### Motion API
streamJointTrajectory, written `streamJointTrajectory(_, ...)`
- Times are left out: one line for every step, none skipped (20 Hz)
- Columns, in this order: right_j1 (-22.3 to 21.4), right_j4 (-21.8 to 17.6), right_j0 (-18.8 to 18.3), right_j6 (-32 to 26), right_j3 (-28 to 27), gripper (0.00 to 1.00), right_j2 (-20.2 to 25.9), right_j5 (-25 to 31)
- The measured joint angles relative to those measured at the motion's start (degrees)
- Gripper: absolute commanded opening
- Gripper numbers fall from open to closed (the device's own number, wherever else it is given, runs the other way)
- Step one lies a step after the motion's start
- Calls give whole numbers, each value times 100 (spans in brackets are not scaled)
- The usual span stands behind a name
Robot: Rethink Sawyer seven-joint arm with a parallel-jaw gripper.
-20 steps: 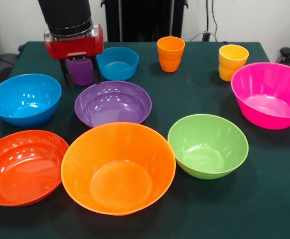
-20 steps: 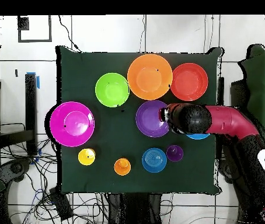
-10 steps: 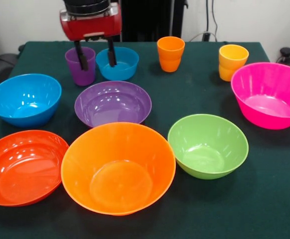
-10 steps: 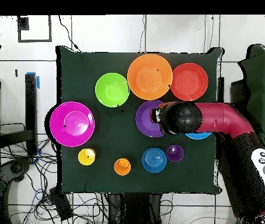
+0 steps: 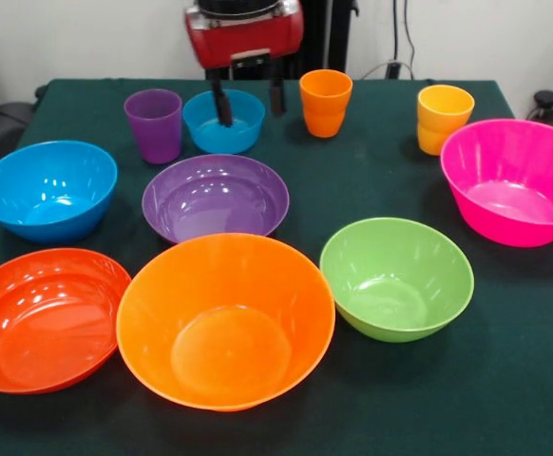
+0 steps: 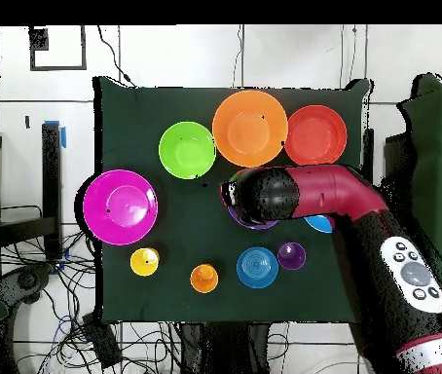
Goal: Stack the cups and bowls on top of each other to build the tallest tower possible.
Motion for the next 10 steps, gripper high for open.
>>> streamJointTrajectory(-11,26,98,0,9,100,-10,0)
streamJointTrajectory(-14,46,166,0,10,100,-17,0)
streamJointTrajectory(-14,67,234,0,10,100,-28,0)
streamJointTrajectory(-15,88,302,0,11,100,-38,0)
streamJointTrajectory(-15,102,369,0,11,100,-50,0)
streamJointTrajectory(-15,111,417,0,10,100,-58,0)
streamJointTrajectory(-15,120,466,0,10,100,-67,0)
streamJointTrajectory(-15,127,512,0,10,100,-77,0)
streamJointTrajectory(-12,136,578,0,11,100,-92,0)
streamJointTrajectory(-11,139,638,0,10,100,-109,-1)
